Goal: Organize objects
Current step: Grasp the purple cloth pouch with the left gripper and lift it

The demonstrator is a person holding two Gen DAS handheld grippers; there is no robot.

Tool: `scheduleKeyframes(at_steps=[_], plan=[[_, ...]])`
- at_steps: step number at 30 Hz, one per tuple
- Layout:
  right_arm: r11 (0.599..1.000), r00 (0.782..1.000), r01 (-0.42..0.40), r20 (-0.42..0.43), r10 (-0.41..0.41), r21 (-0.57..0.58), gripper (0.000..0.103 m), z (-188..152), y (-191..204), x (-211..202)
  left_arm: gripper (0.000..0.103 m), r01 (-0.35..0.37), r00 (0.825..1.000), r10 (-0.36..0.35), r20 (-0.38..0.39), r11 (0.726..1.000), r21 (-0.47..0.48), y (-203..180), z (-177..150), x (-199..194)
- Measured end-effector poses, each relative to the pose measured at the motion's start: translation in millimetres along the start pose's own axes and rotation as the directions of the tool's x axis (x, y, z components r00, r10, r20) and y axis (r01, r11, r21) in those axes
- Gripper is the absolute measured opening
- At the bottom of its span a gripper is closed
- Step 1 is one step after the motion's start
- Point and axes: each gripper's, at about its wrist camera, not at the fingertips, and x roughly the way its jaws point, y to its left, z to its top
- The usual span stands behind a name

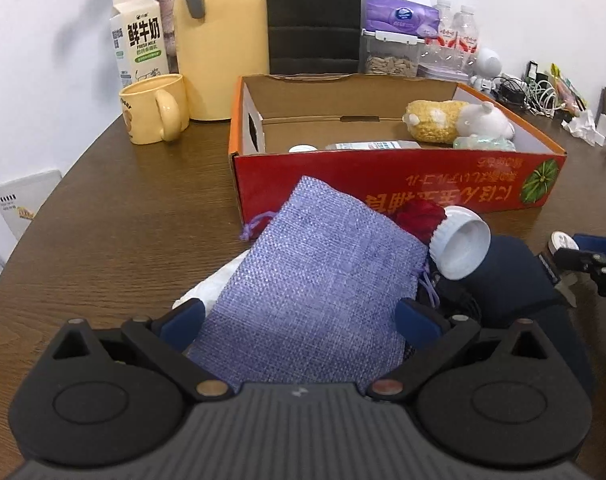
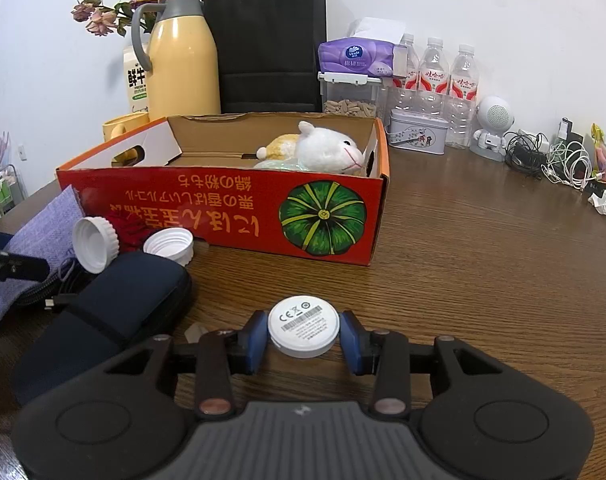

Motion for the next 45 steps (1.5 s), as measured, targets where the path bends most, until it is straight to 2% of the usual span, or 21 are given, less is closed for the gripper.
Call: scheduleKeyframes(at_steps=[3, 6, 8, 13, 16, 24, 26, 27, 31, 41, 45], plan=[[1.000, 1.000, 0.000, 0.000, 0.000, 0.000, 0.039, 0, 0, 0, 0.103, -0.010, 1.000, 0.010, 0.009, 1.000, -0.020, -1, -3, -1], [1.000, 1.000, -0.001, 0.000, 0.001, 0.000, 0.039, 0, 0, 0, 0.097, -0.019, 1.000, 0.020, 0.018, 0.999, -0.048, -3, -8, -3], [1.000, 1.000, -0.003, -0.001, 0.003, 0.004, 0.039, 0, -1, 0, 0.089, -0.037, 0.999, 0.039, 0.030, 0.998, -0.051, -7, -11, -7], [1.000, 1.000, -0.004, -0.001, 0.004, 0.005, 0.039, 1, -1, 1, 0.061, -0.063, 0.997, 0.066, 0.047, 0.996, -0.062, -13, -17, -21], [1.000, 1.000, -0.004, -0.001, 0.004, 0.005, 0.039, 1, -1, 1, 0.052, -0.064, 0.996, 0.069, 0.056, 0.995, -0.081, -15, -19, -28], [1.000, 1.000, -0.001, 0.000, 0.001, 0.011, 0.039, 2, -1, 3, 0.051, -0.068, 0.995, 0.074, 0.070, 0.994, -0.081, -11, -20, -41], [1.000, 1.000, 0.006, 0.000, -0.006, 0.014, 0.039, 2, -1, 4, 0.037, -0.061, 0.995, 0.067, 0.072, 0.995, -0.084, -10, -21, -42], [1.000, 1.000, 0.009, -0.001, -0.009, 0.016, 0.039, 2, -1, 4, 0.025, -0.052, 0.996, 0.058, 0.071, 0.995, -0.087, -9, -22, -43], [1.000, 1.000, 0.014, -0.001, -0.014, 0.012, 0.039, 2, -1, 4, 0.015, -0.033, 0.994, 0.044, 0.099, 0.994, -0.107, -6, -25, -55], [1.000, 1.000, 0.015, 0.006, -0.015, 0.005, 0.038, 2, 1, 2, 0.009, -0.012, 0.988, 0.040, 0.152, 0.983, -0.181, 11, -18, -81], [1.000, 0.999, -0.001, 0.048, 0.000, 0.007, 0.038, 6, 1, -7, 0.009, 0.001, 0.983, 0.033, 0.183, 0.984, -0.180, 12, -3, -85]])
